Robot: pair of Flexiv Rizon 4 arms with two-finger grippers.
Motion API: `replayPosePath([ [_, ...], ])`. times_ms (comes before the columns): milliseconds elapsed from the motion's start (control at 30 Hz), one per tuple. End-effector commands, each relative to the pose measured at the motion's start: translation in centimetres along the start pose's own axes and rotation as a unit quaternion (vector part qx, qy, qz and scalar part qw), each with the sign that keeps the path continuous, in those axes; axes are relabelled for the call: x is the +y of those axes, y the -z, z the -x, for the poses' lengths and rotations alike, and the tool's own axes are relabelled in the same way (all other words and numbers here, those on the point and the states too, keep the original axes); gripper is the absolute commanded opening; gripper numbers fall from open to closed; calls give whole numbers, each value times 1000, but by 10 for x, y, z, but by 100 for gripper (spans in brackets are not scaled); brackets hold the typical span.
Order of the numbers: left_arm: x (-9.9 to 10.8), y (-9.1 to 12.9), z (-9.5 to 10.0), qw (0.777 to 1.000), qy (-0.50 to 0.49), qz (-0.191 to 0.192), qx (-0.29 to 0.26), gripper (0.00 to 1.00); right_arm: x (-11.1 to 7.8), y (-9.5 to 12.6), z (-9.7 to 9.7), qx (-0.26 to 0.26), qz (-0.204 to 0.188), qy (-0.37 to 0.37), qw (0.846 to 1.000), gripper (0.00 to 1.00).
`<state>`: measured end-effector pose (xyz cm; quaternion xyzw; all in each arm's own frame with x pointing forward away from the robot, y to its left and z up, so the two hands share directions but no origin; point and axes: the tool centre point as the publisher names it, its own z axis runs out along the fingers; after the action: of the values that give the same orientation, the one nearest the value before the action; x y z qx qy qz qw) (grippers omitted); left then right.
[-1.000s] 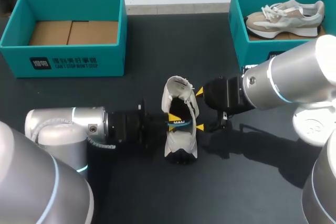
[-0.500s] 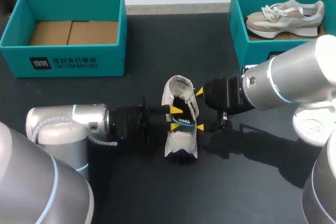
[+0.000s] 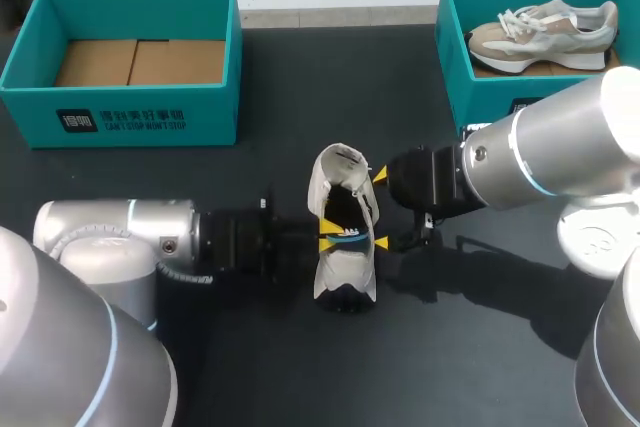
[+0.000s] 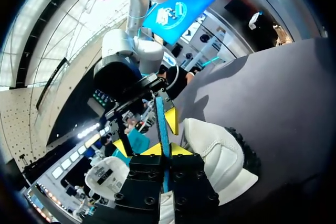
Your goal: Take the shoe out of the shoebox, open the shoe tongue, remove and reinsert the insole, then place the shoe into the shoebox
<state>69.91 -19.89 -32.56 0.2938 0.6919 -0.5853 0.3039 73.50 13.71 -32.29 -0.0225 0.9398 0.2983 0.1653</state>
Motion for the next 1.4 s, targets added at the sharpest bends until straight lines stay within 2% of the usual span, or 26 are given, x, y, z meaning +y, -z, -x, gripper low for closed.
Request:
replayPosePath([
  [33,4,-8,-1,1000,-3,8,17,0,0,-1,-2,-2,0,0,1000,100],
  [367,31,-5,2,999,-23,39,25,0,0,-1,-2,-2,0,0,1000,100],
  [467,29,-6,1,999,-21,39,25,2,0,-1,-2,-2,0,0,1000,100],
  [533,23,-6,2,999,-19,30,20,31,0,-1,-2,-2,0,0,1000,100],
  [600,18,-5,5,999,-20,25,15,33,0,-1,-2,-2,0,0,1000,100],
  [767,4,-1,11,999,-30,14,8,32,0,-1,-2,-2,0,0,1000,100],
  [1000,-9,-5,8,999,-35,2,13,22,0,-1,-2,-2,0,0,1000,100],
  [1067,-10,-6,5,999,-34,-2,18,16,0,-1,-2,-2,0,0,1000,100],
  [1133,-10,-7,1,999,-29,-3,24,0,0,-1,-2,-2,0,0,1000,100],
  [1400,8,-12,-9,999,-11,6,45,0,0,-1,-2,-2,0,0,1000,100],
])
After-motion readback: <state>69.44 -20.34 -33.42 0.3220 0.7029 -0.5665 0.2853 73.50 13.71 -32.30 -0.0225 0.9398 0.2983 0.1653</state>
